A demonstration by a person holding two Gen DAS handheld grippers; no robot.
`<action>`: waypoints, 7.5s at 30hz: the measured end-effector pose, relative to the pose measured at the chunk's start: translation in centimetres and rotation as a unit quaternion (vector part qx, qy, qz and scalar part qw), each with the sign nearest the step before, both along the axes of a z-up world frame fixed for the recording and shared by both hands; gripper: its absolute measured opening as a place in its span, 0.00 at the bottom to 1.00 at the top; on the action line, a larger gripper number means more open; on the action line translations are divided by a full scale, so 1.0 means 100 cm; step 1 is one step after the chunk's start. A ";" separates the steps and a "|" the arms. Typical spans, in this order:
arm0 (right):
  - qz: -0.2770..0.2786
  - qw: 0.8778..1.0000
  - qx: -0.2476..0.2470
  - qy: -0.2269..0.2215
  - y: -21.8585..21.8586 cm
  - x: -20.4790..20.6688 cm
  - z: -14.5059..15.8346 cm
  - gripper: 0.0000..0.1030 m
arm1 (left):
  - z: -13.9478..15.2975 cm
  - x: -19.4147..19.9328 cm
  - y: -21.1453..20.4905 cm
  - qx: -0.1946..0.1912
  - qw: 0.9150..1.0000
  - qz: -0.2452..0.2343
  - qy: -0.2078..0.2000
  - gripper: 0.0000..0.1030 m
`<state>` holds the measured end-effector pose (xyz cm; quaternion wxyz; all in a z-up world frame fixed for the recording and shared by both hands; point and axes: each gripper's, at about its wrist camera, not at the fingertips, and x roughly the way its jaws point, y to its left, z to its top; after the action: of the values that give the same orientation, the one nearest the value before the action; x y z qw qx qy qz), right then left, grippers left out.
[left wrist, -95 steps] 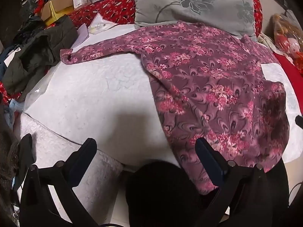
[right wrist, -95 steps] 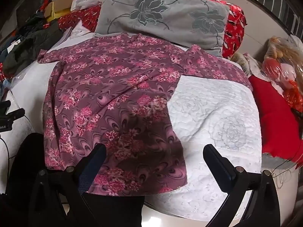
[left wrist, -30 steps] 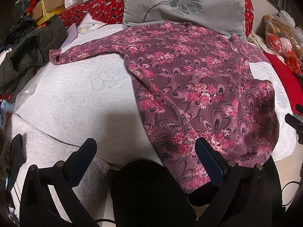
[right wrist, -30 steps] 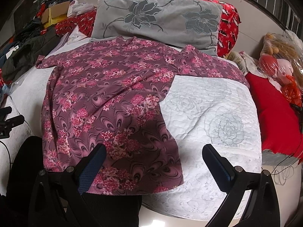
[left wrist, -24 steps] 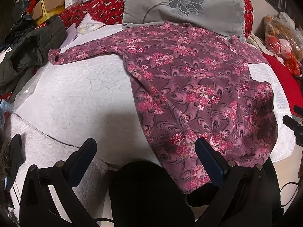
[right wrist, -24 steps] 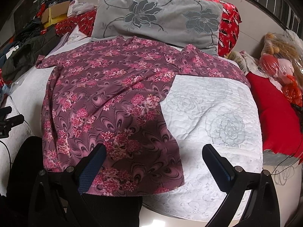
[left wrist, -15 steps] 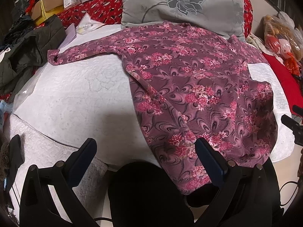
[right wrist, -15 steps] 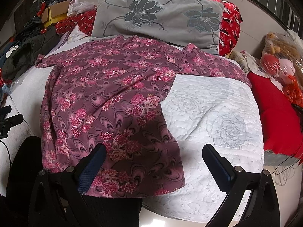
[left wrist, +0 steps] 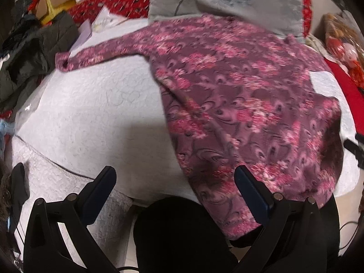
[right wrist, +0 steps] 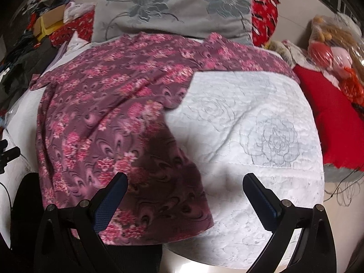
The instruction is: Fold small clothes
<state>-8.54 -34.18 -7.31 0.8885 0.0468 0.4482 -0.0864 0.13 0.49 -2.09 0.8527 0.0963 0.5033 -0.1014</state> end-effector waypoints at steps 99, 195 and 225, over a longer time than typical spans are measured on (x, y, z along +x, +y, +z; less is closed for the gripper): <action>-0.260 0.897 0.259 -0.247 -0.301 0.185 0.062 0.09 | -0.017 0.256 -0.099 -0.184 0.981 0.057 0.037 0.64; 0.133 0.989 0.038 -0.056 0.184 0.325 -0.014 0.44 | 0.033 0.315 0.189 -0.186 0.949 0.254 0.022 0.54; 0.140 0.986 0.015 -0.091 0.189 0.308 -0.015 0.55 | 0.080 0.367 0.182 -0.188 0.951 0.244 -0.010 0.06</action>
<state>22.22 -15.31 -8.84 0.9281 0.0051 0.3689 0.0503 36.82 18.70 5.93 0.8590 -0.1907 0.4748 0.0178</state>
